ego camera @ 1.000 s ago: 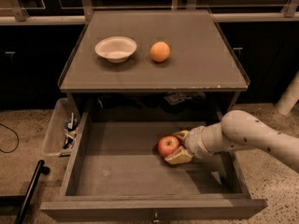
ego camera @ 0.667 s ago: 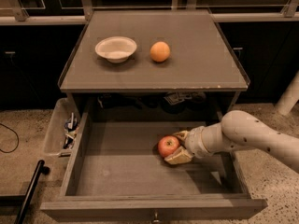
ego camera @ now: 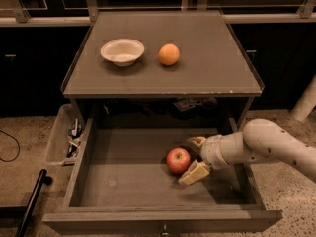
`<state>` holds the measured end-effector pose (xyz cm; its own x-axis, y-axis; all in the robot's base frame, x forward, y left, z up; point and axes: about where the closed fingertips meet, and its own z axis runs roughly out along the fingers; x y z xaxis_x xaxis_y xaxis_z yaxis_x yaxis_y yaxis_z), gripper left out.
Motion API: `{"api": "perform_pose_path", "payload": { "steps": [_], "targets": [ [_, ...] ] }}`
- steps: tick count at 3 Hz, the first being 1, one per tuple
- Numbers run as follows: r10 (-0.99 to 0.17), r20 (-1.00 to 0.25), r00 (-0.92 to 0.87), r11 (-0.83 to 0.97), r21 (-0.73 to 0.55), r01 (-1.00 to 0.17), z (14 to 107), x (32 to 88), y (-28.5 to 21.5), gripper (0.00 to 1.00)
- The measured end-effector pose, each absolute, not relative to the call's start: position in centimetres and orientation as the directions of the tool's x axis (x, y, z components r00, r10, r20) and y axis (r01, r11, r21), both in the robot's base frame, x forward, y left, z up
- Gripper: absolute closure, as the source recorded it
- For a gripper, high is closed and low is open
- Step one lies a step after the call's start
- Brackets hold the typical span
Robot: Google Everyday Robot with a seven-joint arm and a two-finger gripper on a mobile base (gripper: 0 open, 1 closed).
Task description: Place apple into top drawer
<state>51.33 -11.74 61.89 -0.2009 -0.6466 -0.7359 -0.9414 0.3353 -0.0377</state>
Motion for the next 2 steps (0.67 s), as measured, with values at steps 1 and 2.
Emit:
{"api": "perform_pose_path", "payload": {
  "steps": [1,2],
  "targets": [
    [-0.619,-0.762,-0.189,0.350,-0.052,-0.935,63.3,50.7,-12.7,0.00],
    [-0.623,-0.764,-0.166,0.361,-0.092,-0.928,65.5,49.9,-14.9,0.00]
  ]
}}
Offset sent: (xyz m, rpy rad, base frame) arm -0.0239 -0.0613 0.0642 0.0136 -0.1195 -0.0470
